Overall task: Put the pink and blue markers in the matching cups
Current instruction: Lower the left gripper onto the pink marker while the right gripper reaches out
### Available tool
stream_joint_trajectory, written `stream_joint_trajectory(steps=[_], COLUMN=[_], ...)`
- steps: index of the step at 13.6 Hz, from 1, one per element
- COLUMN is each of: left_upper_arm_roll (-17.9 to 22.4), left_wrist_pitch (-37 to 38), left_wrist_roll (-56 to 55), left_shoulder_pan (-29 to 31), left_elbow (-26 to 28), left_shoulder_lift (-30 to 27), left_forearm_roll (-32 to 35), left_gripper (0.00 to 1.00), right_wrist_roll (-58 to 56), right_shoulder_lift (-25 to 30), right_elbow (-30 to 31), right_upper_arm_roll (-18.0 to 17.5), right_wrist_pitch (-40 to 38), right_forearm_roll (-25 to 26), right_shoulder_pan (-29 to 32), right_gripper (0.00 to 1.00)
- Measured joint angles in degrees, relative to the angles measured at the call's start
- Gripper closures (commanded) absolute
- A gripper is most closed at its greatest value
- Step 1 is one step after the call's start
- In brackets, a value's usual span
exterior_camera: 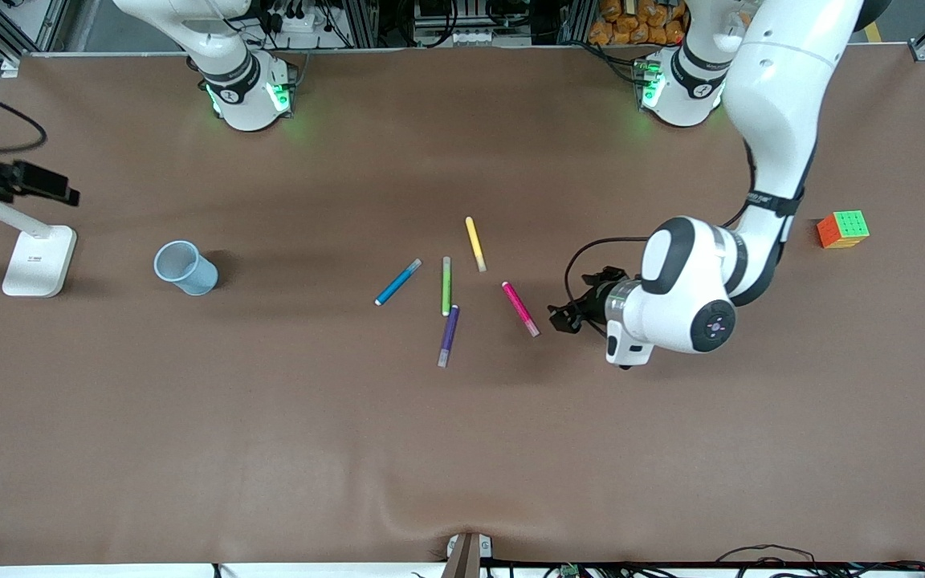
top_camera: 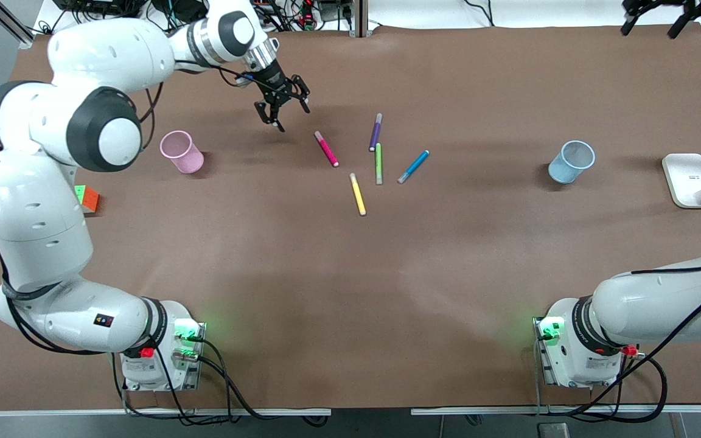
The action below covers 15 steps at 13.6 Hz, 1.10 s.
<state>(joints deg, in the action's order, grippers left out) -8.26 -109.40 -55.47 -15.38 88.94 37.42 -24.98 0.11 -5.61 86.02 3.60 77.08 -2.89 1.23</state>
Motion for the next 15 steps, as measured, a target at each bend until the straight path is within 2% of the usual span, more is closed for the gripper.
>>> stream_joint_trajectory(steps=[3, 7, 12, 15], left_upper_arm_roll=[-0.05, -0.07, -0.12, -0.14], left_wrist_pitch=[-2.77, -5.78, -8.51, -10.08], left_wrist_roll=[-2.96, -3.19, -3.16, -3.09], left_shoulder_pan=[-0.61, -1.37, -1.89, -2.00], left_elbow=[-2.88, -3.73, -3.88, -3.95], left_shoulder_lift=[3.26, 5.76, 7.73, 8.71], left_forearm_roll=[-1.31, -1.81, -2.35, -3.47], left_gripper=[0.09, 0.09, 0.19, 0.31], right_wrist_roll=[-0.18, -0.11, 13.76, 23.18], right_shoulder_lift=[-5.48, -10.14, -11.94, -12.29], right_elbow=[0.02, -0.01, 1.20, 3.95], right_upper_arm_roll=[-0.03, -0.10, -0.53, -0.65], right_wrist_pitch=[0.06, 0.11, 0.09, 1.99], right_forearm_roll=[0.01, -0.12, -0.59, -4.65], right_shoulder_pan=[-0.10, -0.81, -8.95, -12.02], right_gripper=[0.00, 0.00, 0.00, 0.00])
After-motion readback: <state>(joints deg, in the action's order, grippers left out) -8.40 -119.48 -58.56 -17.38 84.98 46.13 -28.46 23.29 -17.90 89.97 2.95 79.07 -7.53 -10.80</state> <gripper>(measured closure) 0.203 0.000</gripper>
